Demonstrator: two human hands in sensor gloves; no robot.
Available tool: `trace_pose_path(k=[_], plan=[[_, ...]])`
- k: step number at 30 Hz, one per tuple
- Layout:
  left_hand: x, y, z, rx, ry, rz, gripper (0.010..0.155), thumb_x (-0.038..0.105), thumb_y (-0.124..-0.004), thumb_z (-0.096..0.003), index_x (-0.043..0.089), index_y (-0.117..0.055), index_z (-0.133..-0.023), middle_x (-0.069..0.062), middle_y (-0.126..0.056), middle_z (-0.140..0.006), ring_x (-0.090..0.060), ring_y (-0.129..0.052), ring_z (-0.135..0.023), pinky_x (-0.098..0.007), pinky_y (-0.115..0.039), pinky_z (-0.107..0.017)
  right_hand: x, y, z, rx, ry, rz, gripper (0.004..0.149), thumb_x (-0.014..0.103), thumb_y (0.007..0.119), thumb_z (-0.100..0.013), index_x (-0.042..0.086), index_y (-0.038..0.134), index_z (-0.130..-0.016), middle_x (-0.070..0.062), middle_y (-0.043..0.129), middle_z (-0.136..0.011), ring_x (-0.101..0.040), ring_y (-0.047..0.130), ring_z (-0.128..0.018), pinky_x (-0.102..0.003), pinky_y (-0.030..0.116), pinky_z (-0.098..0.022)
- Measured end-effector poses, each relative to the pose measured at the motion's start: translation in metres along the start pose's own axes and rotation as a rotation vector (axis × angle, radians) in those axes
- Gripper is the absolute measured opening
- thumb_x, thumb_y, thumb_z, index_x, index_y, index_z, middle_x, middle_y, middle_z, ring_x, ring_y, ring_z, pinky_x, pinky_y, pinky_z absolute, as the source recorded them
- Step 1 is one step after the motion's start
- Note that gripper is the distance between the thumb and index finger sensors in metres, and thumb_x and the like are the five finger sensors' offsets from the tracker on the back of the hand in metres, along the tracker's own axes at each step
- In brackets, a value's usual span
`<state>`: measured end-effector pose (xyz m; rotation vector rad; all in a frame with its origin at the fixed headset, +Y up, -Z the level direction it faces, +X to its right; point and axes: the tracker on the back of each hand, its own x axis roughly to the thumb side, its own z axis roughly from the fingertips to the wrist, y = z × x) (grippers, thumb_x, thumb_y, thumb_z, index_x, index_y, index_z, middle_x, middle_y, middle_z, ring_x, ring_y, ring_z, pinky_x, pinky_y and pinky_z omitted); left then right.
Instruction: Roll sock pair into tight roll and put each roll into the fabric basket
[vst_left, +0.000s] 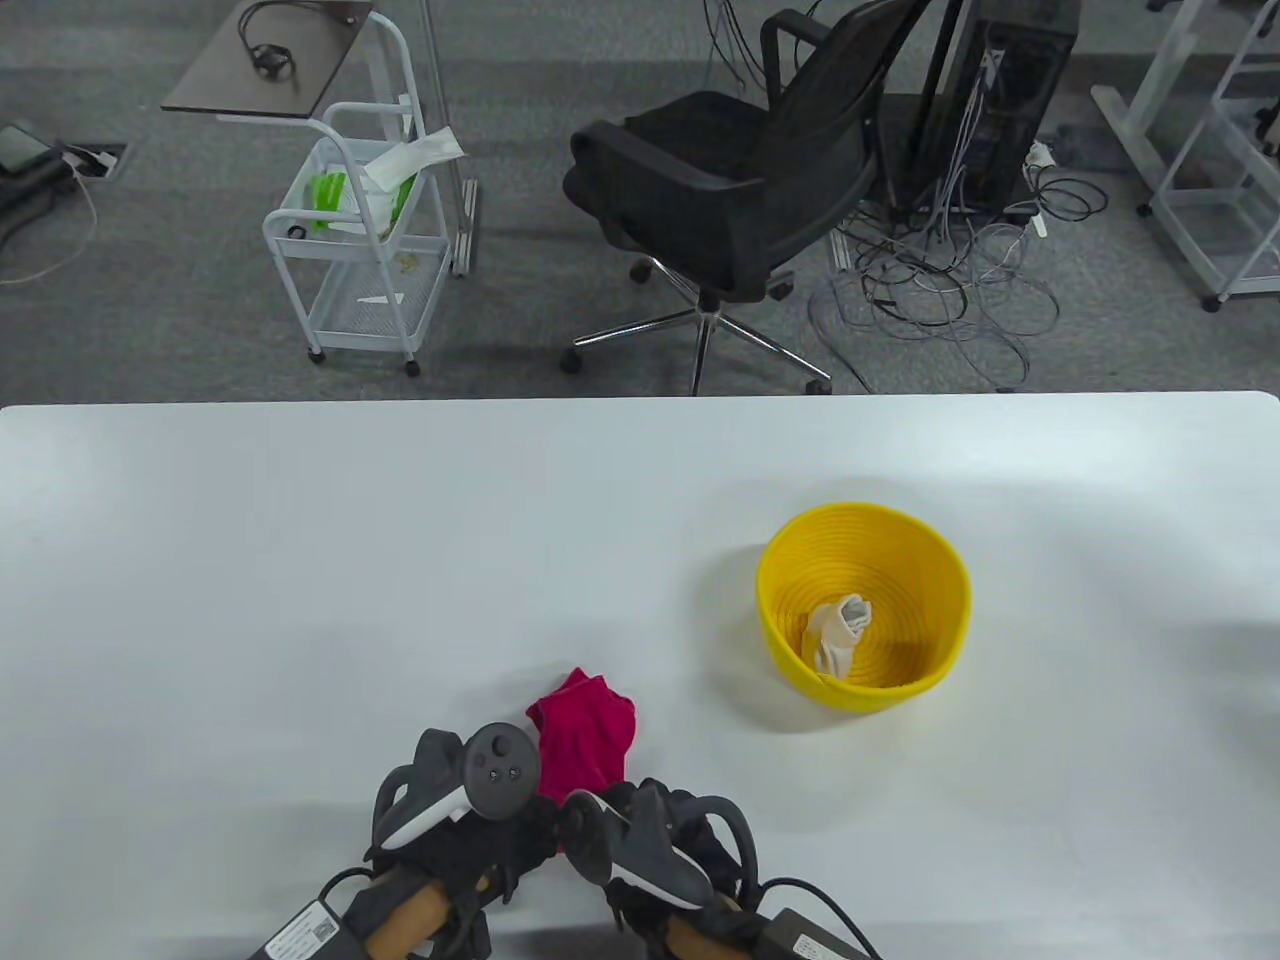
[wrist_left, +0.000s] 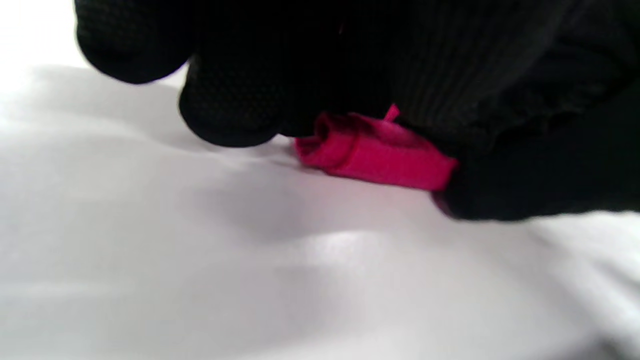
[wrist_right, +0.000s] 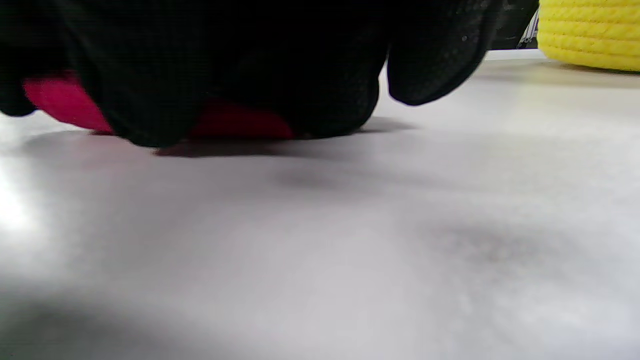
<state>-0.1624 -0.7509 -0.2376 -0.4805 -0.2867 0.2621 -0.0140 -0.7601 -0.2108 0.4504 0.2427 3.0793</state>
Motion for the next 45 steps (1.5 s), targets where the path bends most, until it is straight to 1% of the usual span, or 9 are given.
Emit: trace_pose_path(k=[6,12,17,22,25,30,35,41,45], plan=[[0.003,-0.006,-0.004,0.003,-0.004,-0.048,0.052,0.042,-0.092,-0.033,0.023,-0.088,-0.081,-0.005,-0.093,-0.074,-0.024,-0.099,-0.054,-0.044,-0.08,-0.042,-0.005,-0.001,-0.004,0.03,0.016,-0.037,0.044,0.046,0.085,-0.039,0.037,0.084,-0.082,0.011,0.09,-0.083,-0.014,0.095,-0.07,-0.048,0.077,-0.06],[0.004,-0.007,-0.006,0.018,-0.018,-0.034,0.044,0.039,-0.081,-0.0384,0.022,-0.091,-0.078,-0.006,-0.096,-0.069,-0.024,-0.1,-0.048,-0.044,-0.08,-0.04,-0.011,-0.008,-0.003,0.051,0.011,-0.077,0.042,0.045,0.083,-0.04,0.036,0.086,-0.08,0.01,0.091,-0.083,-0.015,0.096,-0.071,-0.048,0.078,-0.058],[0.007,-0.008,-0.006,0.035,-0.011,-0.064,0.043,0.039,-0.078,-0.0395,0.023,-0.09,-0.078,-0.006,-0.096,-0.067,-0.023,-0.099,-0.047,-0.044,-0.08,-0.039,-0.013,-0.023,0.005,-0.027,-0.07,-0.117,0.04,0.043,0.085,-0.039,0.039,0.086,-0.079,0.012,0.092,-0.084,-0.014,0.097,-0.072,-0.047,0.079,-0.059],[0.003,-0.008,-0.008,0.024,-0.01,-0.03,0.043,0.04,-0.077,-0.0399,0.023,-0.09,-0.078,-0.006,-0.096,-0.067,-0.023,-0.1,-0.046,-0.044,-0.08,-0.039,-0.007,-0.014,0.004,0.065,-0.081,-0.078,0.04,0.043,0.085,-0.04,0.038,0.086,-0.08,0.011,0.091,-0.085,-0.015,0.096,-0.074,-0.048,0.078,-0.059],[0.002,-0.009,-0.007,0.044,-0.006,-0.027,0.044,0.041,-0.077,-0.0394,0.023,-0.09,-0.077,-0.005,-0.097,-0.065,-0.023,-0.1,-0.045,-0.043,-0.081,-0.038,-0.003,-0.012,0.003,0.03,-0.058,-0.034,0.041,0.043,0.085,-0.04,0.038,0.085,-0.08,0.012,0.091,-0.086,-0.015,0.096,-0.075,-0.048,0.078,-0.06],[0.002,-0.003,-0.005,0.039,0.011,-0.004,0.046,0.043,-0.079,-0.0384,0.022,-0.092,-0.078,-0.006,-0.098,-0.068,-0.026,-0.101,-0.047,-0.045,-0.081,-0.039,-0.003,-0.008,0.001,0.031,-0.029,-0.016,0.045,0.044,0.088,-0.038,0.038,0.083,-0.082,0.012,0.089,-0.088,-0.016,0.094,-0.077,-0.048,0.077,-0.06],[0.001,0.009,0.007,0.11,0.02,0.018,0.048,0.044,-0.083,-0.0371,0.024,-0.092,-0.08,-0.006,-0.096,-0.073,-0.026,-0.101,-0.052,-0.045,-0.08,-0.041,-0.006,-0.005,-0.002,0.026,-0.002,0.003,0.047,0.046,0.087,-0.038,0.038,0.081,-0.083,0.013,0.087,-0.088,-0.014,0.093,-0.077,-0.048,0.077,-0.061],[0.001,-0.001,0.001,0.044,0.024,-0.03,0.052,0.046,-0.088,-0.034,0.023,-0.093,-0.081,-0.006,-0.096,-0.074,-0.026,-0.101,-0.053,-0.045,-0.08,-0.042,-0.005,-0.004,-0.002,0.017,0.006,0.011,0.045,0.048,0.082,-0.04,0.037,0.081,-0.084,0.012,0.087,-0.088,-0.014,0.093,-0.076,-0.048,0.077,-0.061],[0.004,-0.003,-0.002,0.043,0.008,-0.046,0.055,0.045,-0.093,-0.0309,0.021,-0.091,-0.081,-0.008,-0.095,-0.074,-0.026,-0.1,-0.053,-0.045,-0.08,-0.042,-0.006,-0.003,-0.003,0.013,0.011,-0.003,0.043,0.048,0.081,-0.041,0.038,0.082,-0.083,0.013,0.088,-0.087,-0.014,0.093,-0.076,-0.047,0.077,-0.061]])
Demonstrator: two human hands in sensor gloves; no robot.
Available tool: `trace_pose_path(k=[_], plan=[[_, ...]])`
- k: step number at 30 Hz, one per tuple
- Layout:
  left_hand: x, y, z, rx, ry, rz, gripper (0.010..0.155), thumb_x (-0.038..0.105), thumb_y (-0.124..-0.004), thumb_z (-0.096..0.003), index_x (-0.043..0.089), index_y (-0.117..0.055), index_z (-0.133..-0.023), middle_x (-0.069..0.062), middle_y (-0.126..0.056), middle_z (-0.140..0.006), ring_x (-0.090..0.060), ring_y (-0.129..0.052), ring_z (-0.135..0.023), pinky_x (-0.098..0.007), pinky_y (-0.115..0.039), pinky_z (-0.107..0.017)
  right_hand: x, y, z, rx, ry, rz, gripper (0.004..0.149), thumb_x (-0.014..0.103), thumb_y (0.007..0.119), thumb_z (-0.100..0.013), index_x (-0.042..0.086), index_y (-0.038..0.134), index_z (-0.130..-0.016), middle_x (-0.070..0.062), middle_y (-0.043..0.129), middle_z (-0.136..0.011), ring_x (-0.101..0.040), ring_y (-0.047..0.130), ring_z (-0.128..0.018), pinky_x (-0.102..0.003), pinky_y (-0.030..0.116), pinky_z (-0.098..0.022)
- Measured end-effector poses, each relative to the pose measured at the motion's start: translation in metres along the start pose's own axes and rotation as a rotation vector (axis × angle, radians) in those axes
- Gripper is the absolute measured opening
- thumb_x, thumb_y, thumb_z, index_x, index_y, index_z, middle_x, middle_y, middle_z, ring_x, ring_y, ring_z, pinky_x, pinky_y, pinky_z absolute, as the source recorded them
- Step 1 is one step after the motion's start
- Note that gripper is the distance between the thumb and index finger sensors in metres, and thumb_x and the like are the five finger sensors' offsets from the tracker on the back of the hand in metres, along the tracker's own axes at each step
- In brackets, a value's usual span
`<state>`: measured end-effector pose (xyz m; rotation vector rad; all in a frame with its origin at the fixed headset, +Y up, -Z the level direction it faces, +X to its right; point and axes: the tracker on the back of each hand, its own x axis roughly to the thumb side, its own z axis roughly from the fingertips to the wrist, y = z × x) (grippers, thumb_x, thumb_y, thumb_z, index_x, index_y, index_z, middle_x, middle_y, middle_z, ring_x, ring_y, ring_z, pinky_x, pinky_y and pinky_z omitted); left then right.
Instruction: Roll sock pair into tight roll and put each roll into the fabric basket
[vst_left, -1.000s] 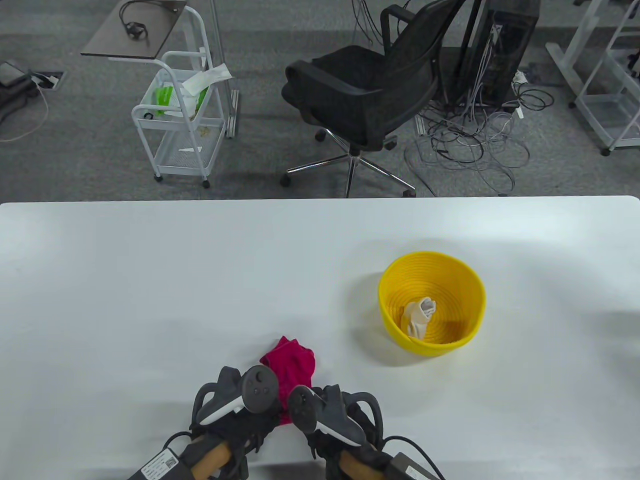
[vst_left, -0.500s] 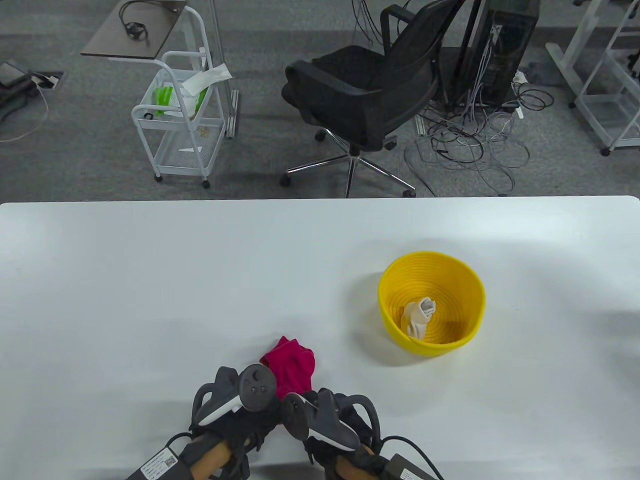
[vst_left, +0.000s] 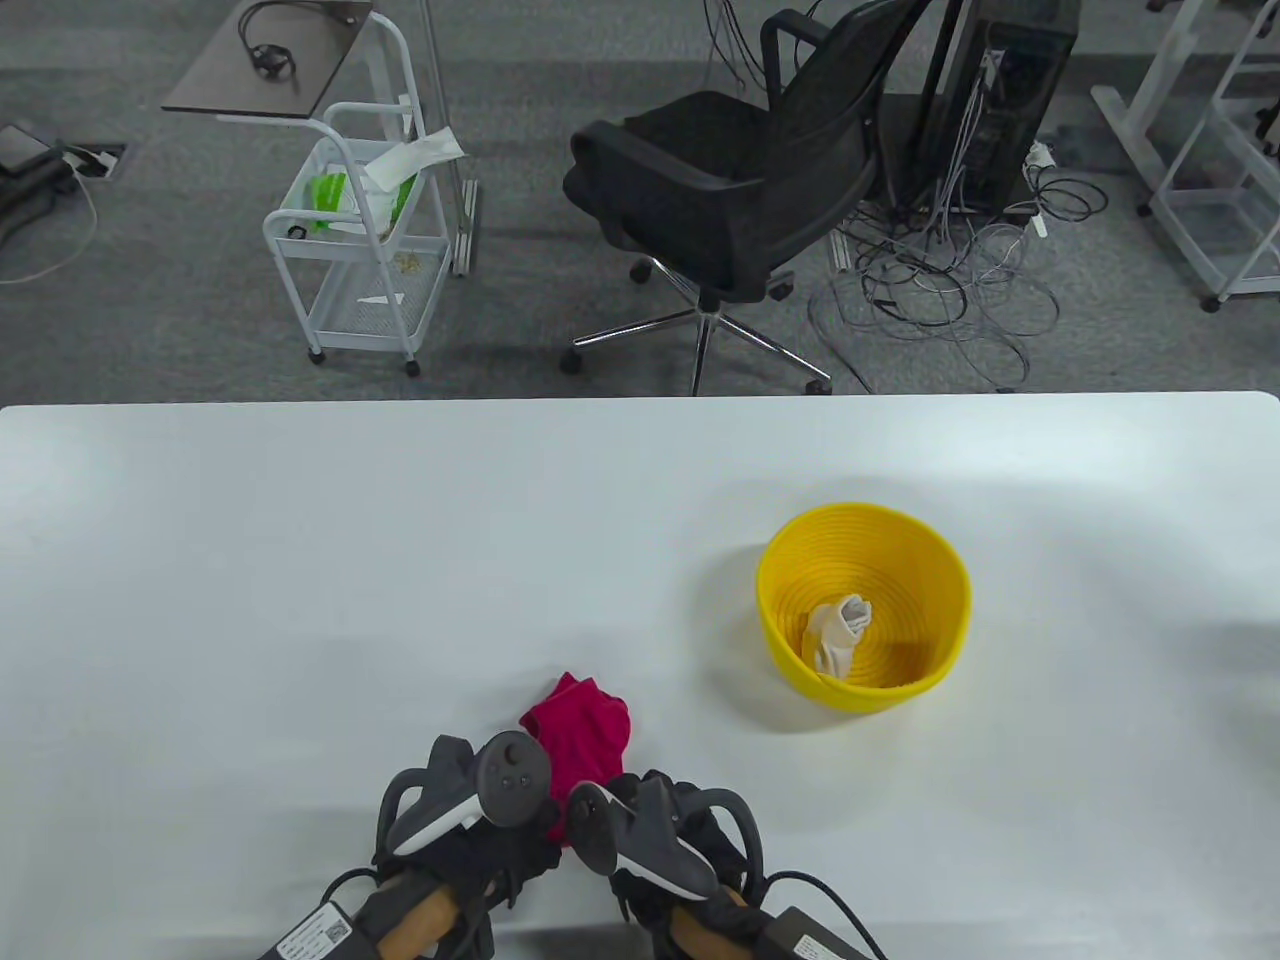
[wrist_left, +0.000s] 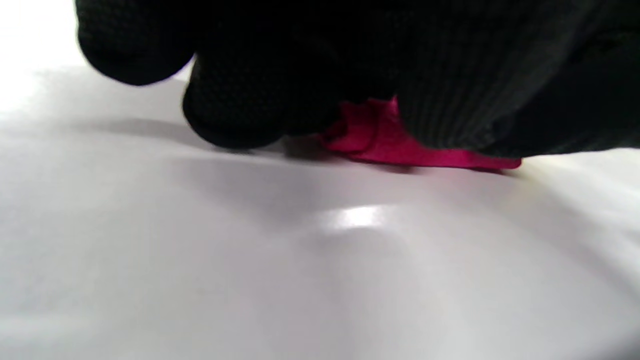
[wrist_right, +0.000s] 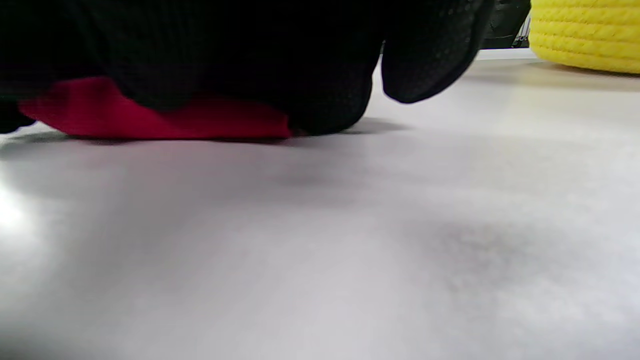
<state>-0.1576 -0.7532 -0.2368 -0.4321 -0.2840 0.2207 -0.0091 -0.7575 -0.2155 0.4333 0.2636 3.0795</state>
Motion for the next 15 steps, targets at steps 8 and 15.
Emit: trace_pose_path(k=[8,15], plan=[[-0.002,-0.001,-0.004,0.046,-0.006,-0.003,0.044,0.037,-0.091,-0.0341,0.022,-0.094,-0.076,-0.006,-0.098,-0.067,-0.023,-0.102,-0.046,-0.044,-0.082,-0.039,-0.006,-0.003,-0.002,0.033,-0.007,-0.072,0.043,0.048,0.081,-0.041,0.037,0.083,-0.083,0.012,0.088,-0.088,-0.015,0.094,-0.076,-0.048,0.077,-0.061],[-0.008,-0.002,-0.007,0.028,0.008,0.067,0.042,0.037,-0.084,-0.0377,0.023,-0.094,-0.075,-0.006,-0.099,-0.066,-0.023,-0.102,-0.044,-0.044,-0.082,-0.037,-0.003,-0.02,0.005,-0.108,-0.065,-0.041,0.04,0.046,0.085,-0.039,0.039,0.087,-0.078,0.014,0.091,-0.085,-0.013,0.095,-0.074,-0.046,0.078,-0.06]])
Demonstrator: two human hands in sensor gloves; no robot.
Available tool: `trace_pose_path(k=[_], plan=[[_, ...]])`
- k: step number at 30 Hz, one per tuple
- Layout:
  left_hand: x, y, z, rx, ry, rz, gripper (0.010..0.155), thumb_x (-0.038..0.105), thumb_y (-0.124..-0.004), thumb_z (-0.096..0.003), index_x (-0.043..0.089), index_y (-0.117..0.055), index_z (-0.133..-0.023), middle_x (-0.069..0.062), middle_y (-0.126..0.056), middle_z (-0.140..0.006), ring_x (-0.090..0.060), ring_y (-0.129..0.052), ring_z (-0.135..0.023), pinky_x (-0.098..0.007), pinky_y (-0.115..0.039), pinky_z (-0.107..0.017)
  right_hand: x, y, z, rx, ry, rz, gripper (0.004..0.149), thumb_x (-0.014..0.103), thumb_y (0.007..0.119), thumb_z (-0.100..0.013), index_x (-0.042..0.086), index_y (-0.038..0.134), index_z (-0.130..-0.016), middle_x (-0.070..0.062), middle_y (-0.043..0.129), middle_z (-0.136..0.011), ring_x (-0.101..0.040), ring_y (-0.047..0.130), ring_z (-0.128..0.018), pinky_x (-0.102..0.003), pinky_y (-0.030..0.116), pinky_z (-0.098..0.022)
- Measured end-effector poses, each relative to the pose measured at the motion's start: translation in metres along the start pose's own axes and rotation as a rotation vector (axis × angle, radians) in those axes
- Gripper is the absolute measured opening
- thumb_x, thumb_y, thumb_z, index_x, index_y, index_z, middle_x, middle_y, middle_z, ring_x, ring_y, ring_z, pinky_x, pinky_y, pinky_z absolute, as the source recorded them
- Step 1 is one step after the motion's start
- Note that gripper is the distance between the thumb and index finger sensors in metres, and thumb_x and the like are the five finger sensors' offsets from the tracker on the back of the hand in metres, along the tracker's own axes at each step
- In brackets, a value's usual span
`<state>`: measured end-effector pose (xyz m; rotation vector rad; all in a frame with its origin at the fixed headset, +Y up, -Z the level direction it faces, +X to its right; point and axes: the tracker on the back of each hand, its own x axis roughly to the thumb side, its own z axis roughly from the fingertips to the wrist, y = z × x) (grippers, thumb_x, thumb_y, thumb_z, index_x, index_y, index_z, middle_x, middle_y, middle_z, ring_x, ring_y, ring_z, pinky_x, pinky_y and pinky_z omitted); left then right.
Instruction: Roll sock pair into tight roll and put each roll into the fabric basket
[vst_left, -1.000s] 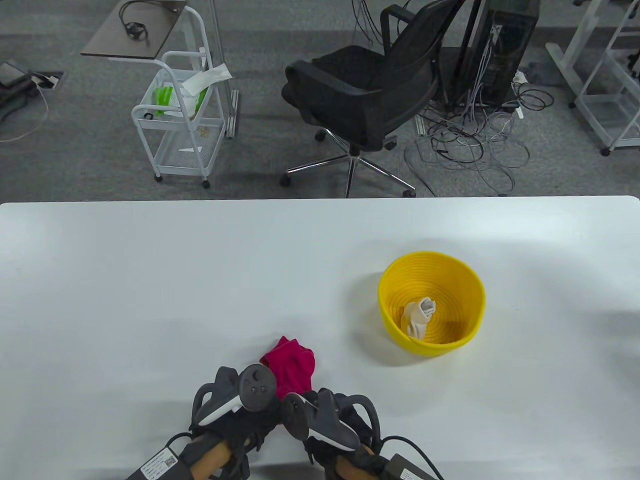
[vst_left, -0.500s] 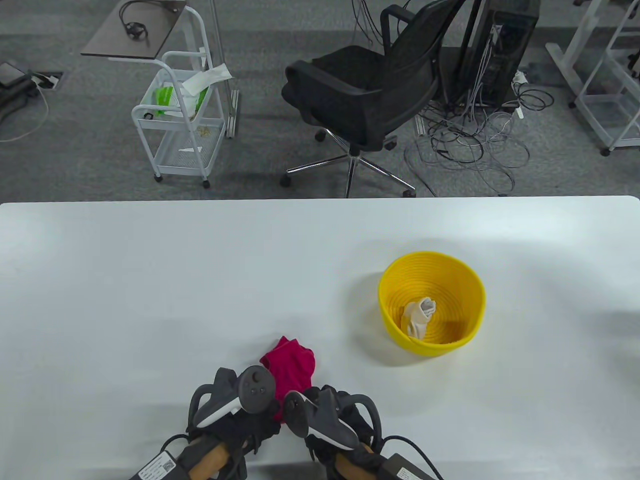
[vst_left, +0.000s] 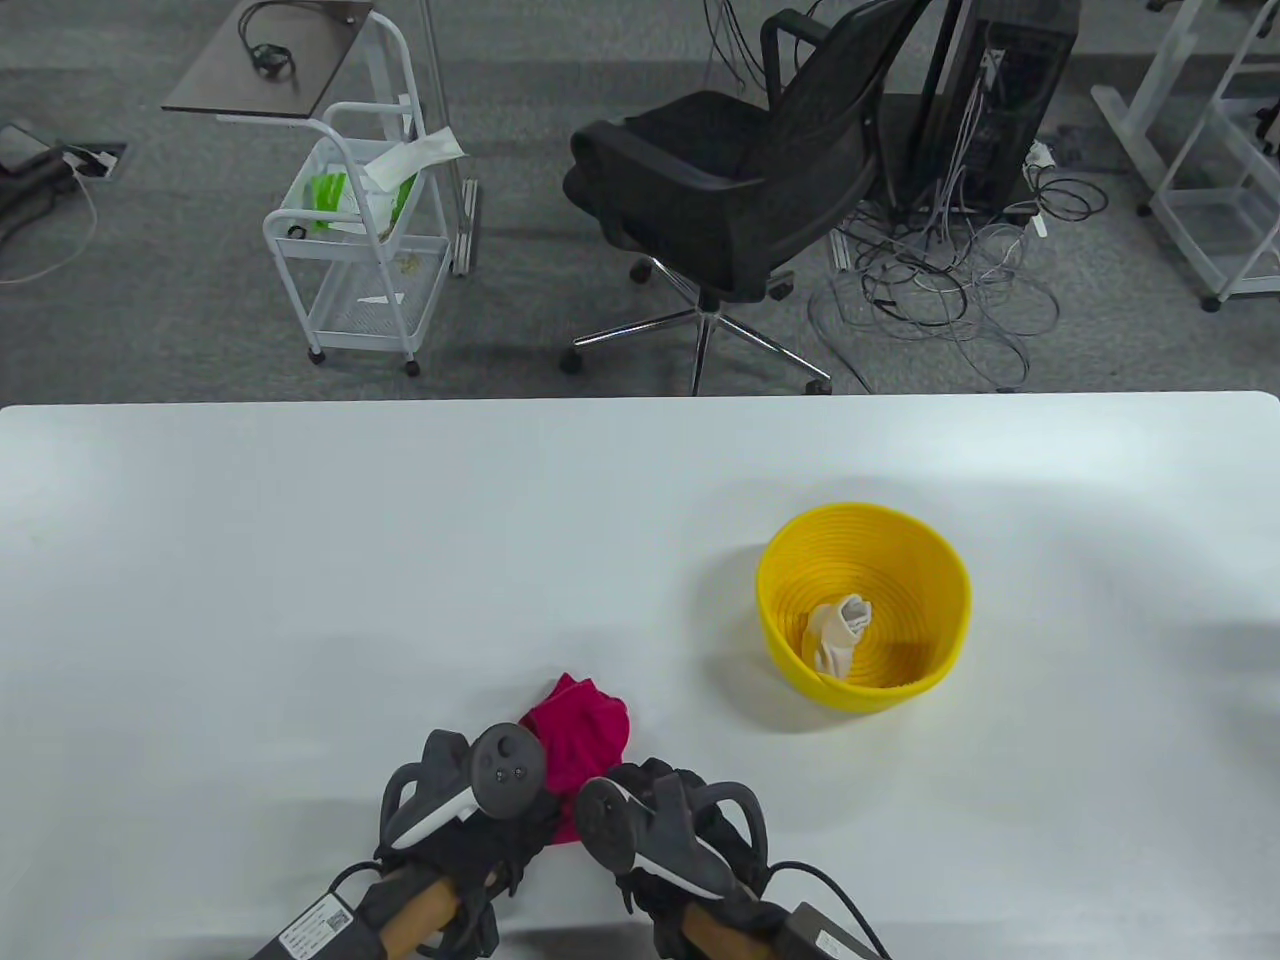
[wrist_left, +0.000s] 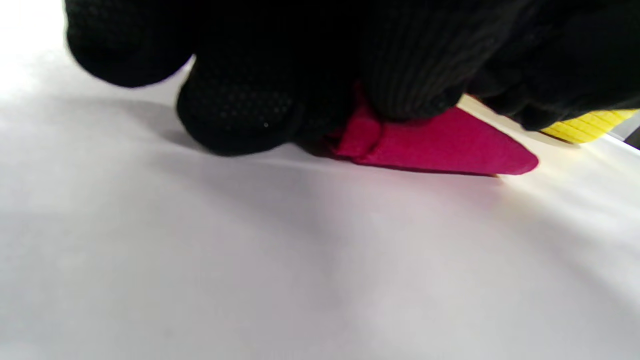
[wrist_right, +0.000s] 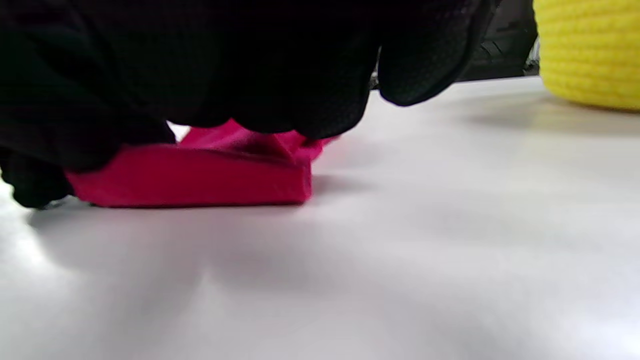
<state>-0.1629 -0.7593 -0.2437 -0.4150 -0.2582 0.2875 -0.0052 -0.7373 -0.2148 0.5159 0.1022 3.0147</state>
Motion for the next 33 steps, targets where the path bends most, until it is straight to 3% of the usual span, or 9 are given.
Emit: trace_pose_path(k=[6,15,19,22,28,33], plan=[[0.001,-0.001,0.0,0.007,0.003,-0.003,0.042,0.038,-0.082,-0.0384,0.022,-0.093,-0.076,-0.006,-0.098,-0.065,-0.023,-0.102,-0.044,-0.043,-0.082,-0.037,0.001,0.009,-0.001,0.1,-0.001,0.017,0.04,0.047,0.085,-0.039,0.04,0.086,-0.078,0.015,0.09,-0.086,-0.013,0.094,-0.076,-0.047,0.078,-0.06],[0.002,-0.001,0.002,0.016,0.008,-0.012,0.045,0.041,-0.081,-0.0382,0.022,-0.092,-0.077,-0.007,-0.098,-0.066,-0.024,-0.102,-0.045,-0.044,-0.081,-0.038,-0.004,0.019,-0.004,0.123,0.028,0.016,0.048,0.047,0.087,-0.038,0.04,0.079,-0.084,0.015,0.085,-0.091,-0.014,0.092,-0.08,-0.048,0.076,-0.062],[0.0,0.007,0.007,0.006,0.015,0.021,0.05,0.043,-0.08,-0.038,0.022,-0.09,-0.083,-0.007,-0.095,-0.075,-0.027,-0.101,-0.052,-0.045,-0.08,-0.042,-0.002,0.021,-0.004,0.133,0.024,0.04,0.052,0.046,0.087,-0.038,0.038,0.076,-0.088,0.013,0.082,-0.093,-0.015,0.089,-0.081,-0.049,0.073,-0.064],[-0.003,0.012,0.011,0.022,0.005,0.039,0.049,0.043,-0.082,-0.0376,0.027,-0.09,-0.083,-0.007,-0.095,-0.077,-0.027,-0.101,-0.052,-0.045,-0.08,-0.042,-0.001,0.021,-0.005,0.12,0.046,0.035,0.05,0.044,0.087,-0.039,0.038,0.077,-0.087,0.013,0.083,-0.092,-0.014,0.09,-0.08,-0.049,0.073,-0.064],[-0.003,0.001,0.005,-0.022,0.006,0.004,0.052,0.046,-0.084,-0.0357,0.025,-0.089,-0.084,-0.007,-0.094,-0.077,-0.026,-0.1,-0.052,-0.045,-0.08,-0.041,-0.003,0.021,-0.007,0.118,0.065,0.016,0.046,0.043,0.084,-0.04,0.039,0.078,-0.086,0.014,0.084,-0.09,-0.013,0.09,-0.079,-0.049,0.073,-0.064],[0.003,-0.003,0.003,0.004,0.008,-0.055,0.053,0.045,-0.088,-0.0337,0.025,-0.085,-0.083,-0.005,-0.093,-0.075,-0.024,-0.099,-0.049,-0.044,-0.08,-0.041,-0.005,0.02,-0.008,0.115,0.072,0.003,0.043,0.043,0.083,-0.041,0.039,0.08,-0.084,0.014,0.086,-0.088,-0.013,0.091,-0.078,-0.049,0.073,-0.064]])
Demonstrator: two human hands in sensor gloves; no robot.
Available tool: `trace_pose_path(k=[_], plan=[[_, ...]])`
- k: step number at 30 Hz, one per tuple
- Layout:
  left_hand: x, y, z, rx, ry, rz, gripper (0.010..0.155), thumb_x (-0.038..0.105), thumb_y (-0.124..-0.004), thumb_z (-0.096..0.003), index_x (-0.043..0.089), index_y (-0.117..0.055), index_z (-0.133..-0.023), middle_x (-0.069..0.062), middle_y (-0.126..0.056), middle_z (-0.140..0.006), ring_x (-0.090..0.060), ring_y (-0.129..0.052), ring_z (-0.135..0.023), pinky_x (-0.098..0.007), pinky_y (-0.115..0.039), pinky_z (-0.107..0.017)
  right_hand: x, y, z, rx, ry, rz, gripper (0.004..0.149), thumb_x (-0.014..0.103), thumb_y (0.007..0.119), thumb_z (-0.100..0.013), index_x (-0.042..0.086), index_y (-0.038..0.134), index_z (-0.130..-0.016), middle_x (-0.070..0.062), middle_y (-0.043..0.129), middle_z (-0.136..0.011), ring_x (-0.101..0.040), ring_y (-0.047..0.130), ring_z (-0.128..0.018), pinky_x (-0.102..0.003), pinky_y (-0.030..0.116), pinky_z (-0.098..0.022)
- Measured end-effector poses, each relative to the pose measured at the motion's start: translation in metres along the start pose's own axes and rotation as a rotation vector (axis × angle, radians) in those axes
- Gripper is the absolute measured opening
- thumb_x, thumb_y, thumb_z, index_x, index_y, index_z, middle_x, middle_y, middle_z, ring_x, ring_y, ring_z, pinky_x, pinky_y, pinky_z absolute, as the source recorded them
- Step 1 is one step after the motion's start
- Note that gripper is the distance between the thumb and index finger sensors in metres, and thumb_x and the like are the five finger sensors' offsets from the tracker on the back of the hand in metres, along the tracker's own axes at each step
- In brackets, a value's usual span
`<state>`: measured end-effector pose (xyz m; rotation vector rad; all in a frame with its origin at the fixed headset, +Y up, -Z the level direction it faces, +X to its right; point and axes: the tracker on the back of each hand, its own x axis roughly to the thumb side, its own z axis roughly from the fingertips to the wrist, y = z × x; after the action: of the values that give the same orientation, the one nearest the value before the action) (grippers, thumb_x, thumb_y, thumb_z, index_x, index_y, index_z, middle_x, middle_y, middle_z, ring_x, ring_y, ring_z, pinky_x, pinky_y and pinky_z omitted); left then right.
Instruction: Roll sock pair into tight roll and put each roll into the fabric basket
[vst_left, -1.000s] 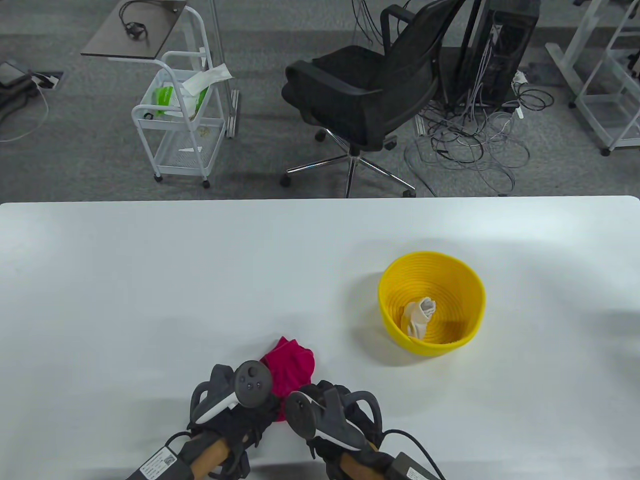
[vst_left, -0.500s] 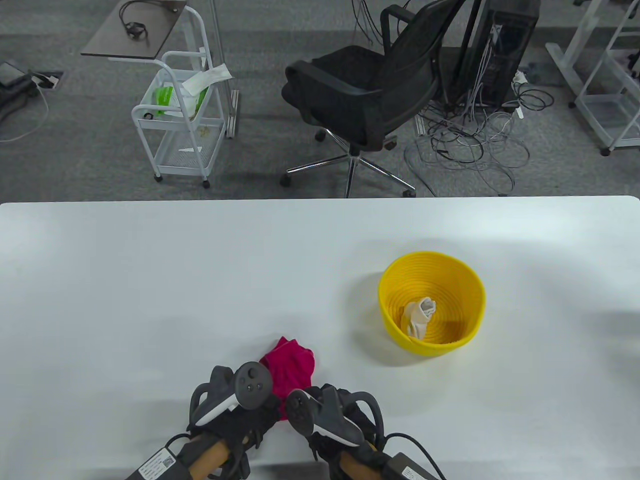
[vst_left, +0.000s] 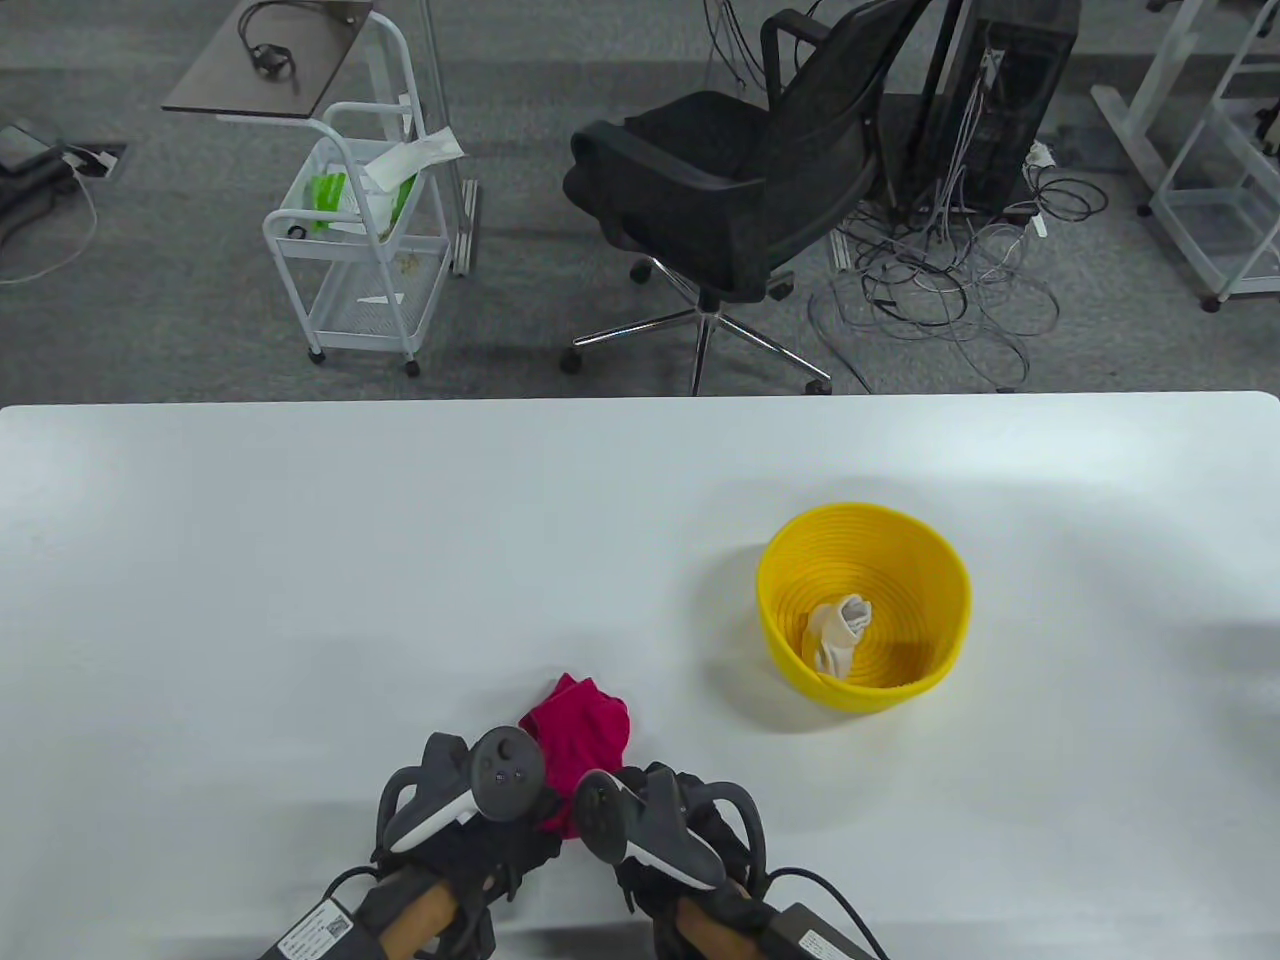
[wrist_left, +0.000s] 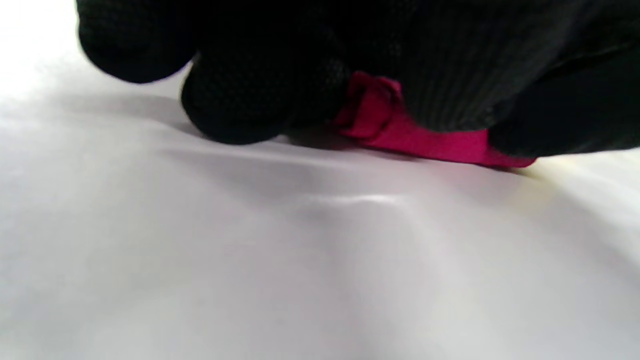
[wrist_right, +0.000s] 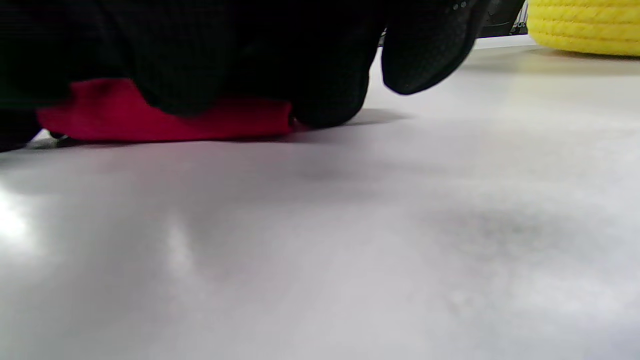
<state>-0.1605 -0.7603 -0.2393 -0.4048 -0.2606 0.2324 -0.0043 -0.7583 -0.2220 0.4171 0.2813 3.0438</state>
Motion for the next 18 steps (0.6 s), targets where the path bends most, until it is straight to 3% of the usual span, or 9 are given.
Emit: trace_pose_path(k=[6,11,18], plan=[[0.002,-0.002,-0.003,0.027,0.007,-0.015,0.045,0.04,-0.08,-0.038,0.025,-0.085,-0.08,-0.005,-0.094,-0.07,-0.023,-0.1,-0.046,-0.043,-0.08,-0.04,-0.004,0.0,0.0,-0.009,0.007,-0.035,0.042,0.043,0.08,-0.042,0.04,0.08,-0.084,0.013,0.087,-0.087,-0.013,0.091,-0.078,-0.049,0.073,-0.064],[0.0,-0.002,-0.004,0.019,0.008,0.013,0.043,0.039,-0.076,-0.0395,0.025,-0.088,-0.079,-0.006,-0.096,-0.067,-0.023,-0.1,-0.044,-0.043,-0.081,-0.038,-0.004,-0.014,0.006,-0.068,-0.067,-0.056,0.041,0.044,0.083,-0.04,0.041,0.083,-0.081,0.015,0.088,-0.087,-0.013,0.091,-0.08,-0.048,0.073,-0.065],[-0.001,-0.001,-0.003,0.037,0.008,0.016,0.045,0.041,-0.076,-0.0394,0.024,-0.088,-0.079,-0.005,-0.097,-0.065,-0.022,-0.101,-0.041,-0.043,-0.082,-0.037,-0.001,-0.005,0.004,0.016,-0.071,-0.056,0.045,0.048,0.085,-0.038,0.04,0.082,-0.083,0.014,0.087,-0.089,-0.014,0.089,-0.082,-0.05,0.072,-0.066]])
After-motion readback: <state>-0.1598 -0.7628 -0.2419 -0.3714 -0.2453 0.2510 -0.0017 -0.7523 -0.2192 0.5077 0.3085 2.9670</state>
